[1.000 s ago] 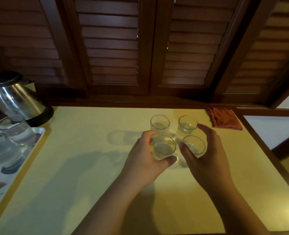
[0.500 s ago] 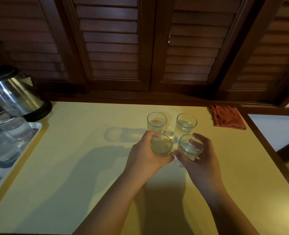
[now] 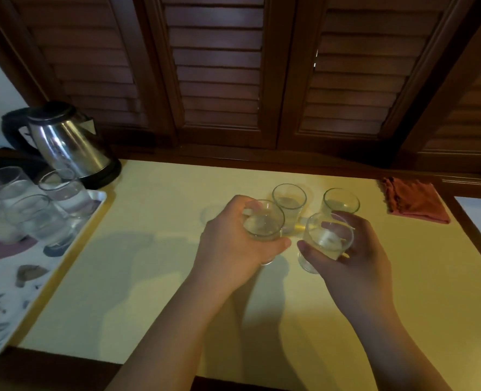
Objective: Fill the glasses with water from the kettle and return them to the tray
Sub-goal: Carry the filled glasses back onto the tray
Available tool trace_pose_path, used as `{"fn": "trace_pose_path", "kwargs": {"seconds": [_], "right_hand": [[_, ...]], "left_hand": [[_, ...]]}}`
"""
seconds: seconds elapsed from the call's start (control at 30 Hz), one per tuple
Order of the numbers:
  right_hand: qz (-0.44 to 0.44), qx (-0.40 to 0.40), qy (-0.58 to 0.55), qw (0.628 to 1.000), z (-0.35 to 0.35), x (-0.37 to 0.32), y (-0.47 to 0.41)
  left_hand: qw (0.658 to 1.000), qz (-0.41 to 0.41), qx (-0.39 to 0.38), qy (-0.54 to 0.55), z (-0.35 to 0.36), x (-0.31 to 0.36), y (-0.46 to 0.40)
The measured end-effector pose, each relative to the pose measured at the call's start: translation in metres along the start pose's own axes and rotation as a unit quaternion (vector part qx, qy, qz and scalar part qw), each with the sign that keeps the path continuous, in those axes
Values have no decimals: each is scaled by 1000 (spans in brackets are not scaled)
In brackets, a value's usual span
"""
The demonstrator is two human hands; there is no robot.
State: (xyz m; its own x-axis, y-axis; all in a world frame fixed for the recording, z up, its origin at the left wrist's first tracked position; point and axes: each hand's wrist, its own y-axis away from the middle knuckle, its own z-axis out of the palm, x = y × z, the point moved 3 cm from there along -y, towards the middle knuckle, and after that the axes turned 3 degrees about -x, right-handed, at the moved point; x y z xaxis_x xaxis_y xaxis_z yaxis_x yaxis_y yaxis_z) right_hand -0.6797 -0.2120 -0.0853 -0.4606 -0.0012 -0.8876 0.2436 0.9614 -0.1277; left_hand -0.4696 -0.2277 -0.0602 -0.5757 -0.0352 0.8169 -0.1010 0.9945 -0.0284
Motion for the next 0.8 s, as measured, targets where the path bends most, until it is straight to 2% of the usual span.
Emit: {"fn": "trace_pose_path", "kwargs": {"seconds": [0.17,0.43,0.67,0.8], "right_hand": [[-37,-53,-35,997,36,-30,8],[-100,-139,-33,985,124,-77,33],[-107,-205,-71,970,205,-125,65],[-108,-243,-92,960,249,-151,85]], "left_hand": [[1000,-18,24,-3,-54,-14,13],[992,-62,112,-14,-156,-67,47],[982,-94,161,-19,-241,-122,73],[979,-117,163,-25,-282,-154,83]]}}
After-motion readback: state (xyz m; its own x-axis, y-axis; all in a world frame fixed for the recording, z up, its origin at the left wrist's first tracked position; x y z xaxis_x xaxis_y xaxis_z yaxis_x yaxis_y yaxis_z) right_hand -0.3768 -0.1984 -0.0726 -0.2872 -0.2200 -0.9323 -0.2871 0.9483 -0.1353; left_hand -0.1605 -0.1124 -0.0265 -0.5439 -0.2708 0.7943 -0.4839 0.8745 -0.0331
